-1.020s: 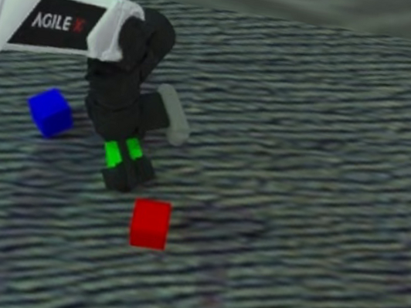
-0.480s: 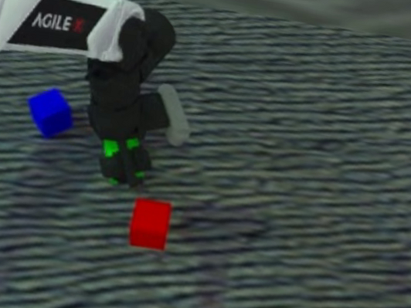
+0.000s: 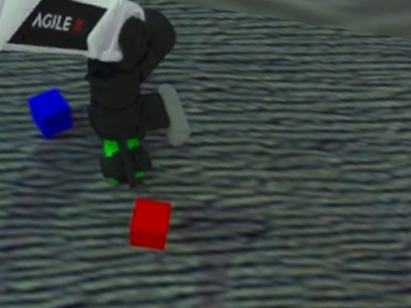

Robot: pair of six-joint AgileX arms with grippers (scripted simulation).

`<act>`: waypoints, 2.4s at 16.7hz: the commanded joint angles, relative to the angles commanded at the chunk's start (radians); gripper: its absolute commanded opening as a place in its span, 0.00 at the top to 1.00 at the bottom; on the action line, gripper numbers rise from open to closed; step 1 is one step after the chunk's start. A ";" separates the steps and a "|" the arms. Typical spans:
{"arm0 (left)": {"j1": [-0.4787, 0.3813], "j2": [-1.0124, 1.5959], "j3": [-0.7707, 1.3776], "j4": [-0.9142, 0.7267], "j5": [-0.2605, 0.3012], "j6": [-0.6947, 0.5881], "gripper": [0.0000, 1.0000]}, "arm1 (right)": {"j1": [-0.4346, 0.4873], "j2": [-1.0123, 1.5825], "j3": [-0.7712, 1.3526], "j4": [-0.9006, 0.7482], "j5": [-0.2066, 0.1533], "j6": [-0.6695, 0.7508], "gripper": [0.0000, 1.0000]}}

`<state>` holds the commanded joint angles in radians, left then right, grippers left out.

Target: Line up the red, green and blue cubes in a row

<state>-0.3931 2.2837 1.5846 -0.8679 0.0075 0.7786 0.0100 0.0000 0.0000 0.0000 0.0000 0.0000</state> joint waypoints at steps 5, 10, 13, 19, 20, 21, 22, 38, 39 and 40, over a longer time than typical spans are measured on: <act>0.012 -0.041 0.067 -0.117 0.000 -0.003 1.00 | 0.000 0.000 0.000 0.000 0.000 0.000 0.00; 0.019 -0.095 0.135 -0.230 -0.001 -0.002 1.00 | 0.000 0.000 0.000 0.000 0.000 0.000 0.00; 0.013 -0.091 0.133 -0.227 -0.001 -0.001 1.00 | 0.000 0.000 0.000 0.000 0.000 0.000 0.00; -0.151 -0.084 0.169 -0.267 0.001 0.010 1.00 | 0.000 0.000 0.000 0.000 0.000 0.000 0.00; -0.204 -0.085 0.178 -0.277 0.001 0.013 1.00 | 0.000 0.000 0.000 0.000 0.000 0.000 0.00; -0.256 -0.086 0.188 -0.287 0.002 0.017 1.00 | 0.000 0.000 0.000 0.000 0.000 0.000 0.00; -0.302 -0.087 0.196 -0.295 0.002 0.020 1.00 | 0.000 0.000 0.000 0.000 0.000 0.000 0.00; -0.385 -0.015 0.070 -0.086 0.003 0.022 1.00 | 0.000 0.000 0.000 0.000 0.000 0.000 0.00; -0.386 -0.011 0.066 -0.079 0.003 0.023 1.00 | 0.000 0.000 0.000 0.000 0.000 0.000 0.00; -0.386 -0.011 0.066 -0.079 0.003 0.023 1.00 | 0.000 0.000 0.000 0.000 0.000 0.000 0.00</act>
<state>-0.7787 2.2723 1.6503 -0.9470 0.0107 0.8012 0.0100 0.0000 0.0000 0.0000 0.0000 0.0000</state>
